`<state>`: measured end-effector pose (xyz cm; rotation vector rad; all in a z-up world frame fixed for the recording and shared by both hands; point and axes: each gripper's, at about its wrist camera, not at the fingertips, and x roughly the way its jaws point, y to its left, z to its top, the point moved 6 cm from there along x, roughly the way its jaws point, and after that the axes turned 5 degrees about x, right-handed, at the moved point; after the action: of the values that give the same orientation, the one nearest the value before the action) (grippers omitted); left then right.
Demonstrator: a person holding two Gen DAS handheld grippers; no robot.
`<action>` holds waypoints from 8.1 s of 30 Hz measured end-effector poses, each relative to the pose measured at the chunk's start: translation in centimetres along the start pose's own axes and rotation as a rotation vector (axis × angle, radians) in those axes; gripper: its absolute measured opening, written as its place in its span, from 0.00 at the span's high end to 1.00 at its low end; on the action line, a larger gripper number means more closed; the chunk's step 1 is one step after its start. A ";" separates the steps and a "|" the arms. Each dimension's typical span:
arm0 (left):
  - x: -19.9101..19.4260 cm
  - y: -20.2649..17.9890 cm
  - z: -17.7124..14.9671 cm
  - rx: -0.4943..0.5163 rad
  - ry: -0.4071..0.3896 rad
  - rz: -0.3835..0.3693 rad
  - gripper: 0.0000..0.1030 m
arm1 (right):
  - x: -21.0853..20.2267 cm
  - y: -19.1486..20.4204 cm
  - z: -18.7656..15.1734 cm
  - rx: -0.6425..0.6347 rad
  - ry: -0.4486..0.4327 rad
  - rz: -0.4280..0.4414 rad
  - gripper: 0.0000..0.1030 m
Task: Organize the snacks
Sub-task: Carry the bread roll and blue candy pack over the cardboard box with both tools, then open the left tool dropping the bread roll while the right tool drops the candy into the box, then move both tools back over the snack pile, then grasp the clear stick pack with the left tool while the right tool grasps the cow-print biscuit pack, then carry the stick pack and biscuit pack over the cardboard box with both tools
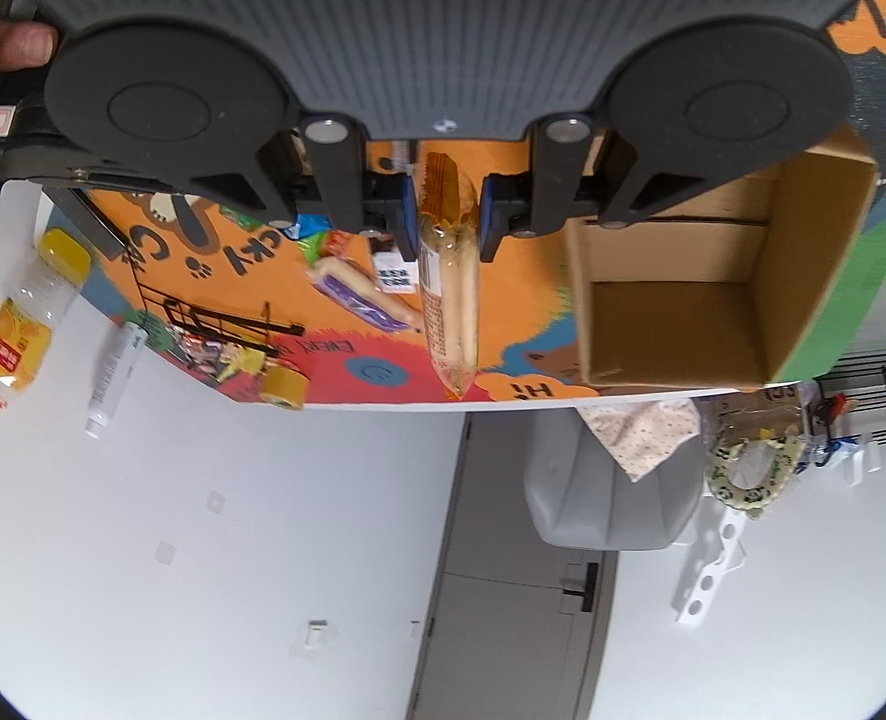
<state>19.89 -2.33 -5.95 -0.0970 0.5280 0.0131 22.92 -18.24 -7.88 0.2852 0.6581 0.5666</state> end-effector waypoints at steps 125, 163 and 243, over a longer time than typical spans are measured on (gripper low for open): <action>1.0 -2.8 -1.7 0.061 0.097 -0.012 0.09 | -2.1 -4.9 0.4 0.082 0.024 -0.143 0.02; 7.8 -3.8 -5.4 0.042 0.217 -0.008 0.52 | 2.6 -7.2 -1.9 0.069 0.110 -0.148 0.34; -1.7 6.1 0.9 -0.048 -0.033 0.132 0.83 | 2.3 5.6 3.3 -0.124 -0.060 -0.018 0.58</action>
<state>18.65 3.81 -4.81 -0.1081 0.5002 0.1564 24.26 -12.63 -4.13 0.1789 0.5643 0.5766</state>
